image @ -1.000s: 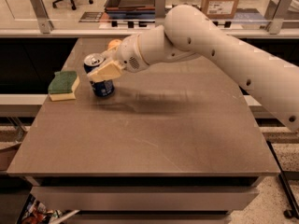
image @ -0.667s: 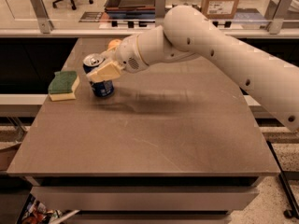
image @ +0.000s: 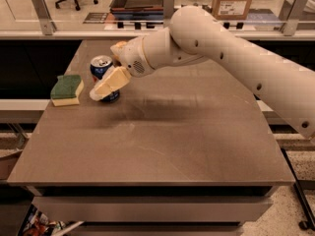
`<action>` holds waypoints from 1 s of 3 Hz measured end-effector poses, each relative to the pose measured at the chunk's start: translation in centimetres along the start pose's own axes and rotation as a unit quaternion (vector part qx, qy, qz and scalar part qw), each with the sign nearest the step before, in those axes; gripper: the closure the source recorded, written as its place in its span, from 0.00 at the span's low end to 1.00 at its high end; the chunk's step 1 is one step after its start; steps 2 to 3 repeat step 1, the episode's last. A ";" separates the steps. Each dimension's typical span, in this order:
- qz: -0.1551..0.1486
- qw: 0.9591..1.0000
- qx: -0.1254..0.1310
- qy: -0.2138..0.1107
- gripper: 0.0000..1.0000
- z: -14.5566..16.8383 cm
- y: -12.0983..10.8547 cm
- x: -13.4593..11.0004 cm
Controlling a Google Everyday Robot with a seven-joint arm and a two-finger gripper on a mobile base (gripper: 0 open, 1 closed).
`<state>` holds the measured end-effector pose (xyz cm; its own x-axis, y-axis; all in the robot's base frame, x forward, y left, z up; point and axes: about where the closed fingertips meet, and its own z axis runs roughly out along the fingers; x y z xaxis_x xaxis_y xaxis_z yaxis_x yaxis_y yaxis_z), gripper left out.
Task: Move pepsi can near sponge
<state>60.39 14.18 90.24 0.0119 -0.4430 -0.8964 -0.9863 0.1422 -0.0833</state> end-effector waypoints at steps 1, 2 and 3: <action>0.000 1.000 0.000 0.000 0.00 0.0 0.0 0.0; 0.000 1.000 0.000 0.000 0.00 0.0 0.0 0.0; 0.000 1.000 0.000 0.000 0.00 0.0 0.0 0.0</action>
Offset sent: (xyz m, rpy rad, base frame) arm 0.0000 0.0000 0.0000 0.0000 0.0000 0.0000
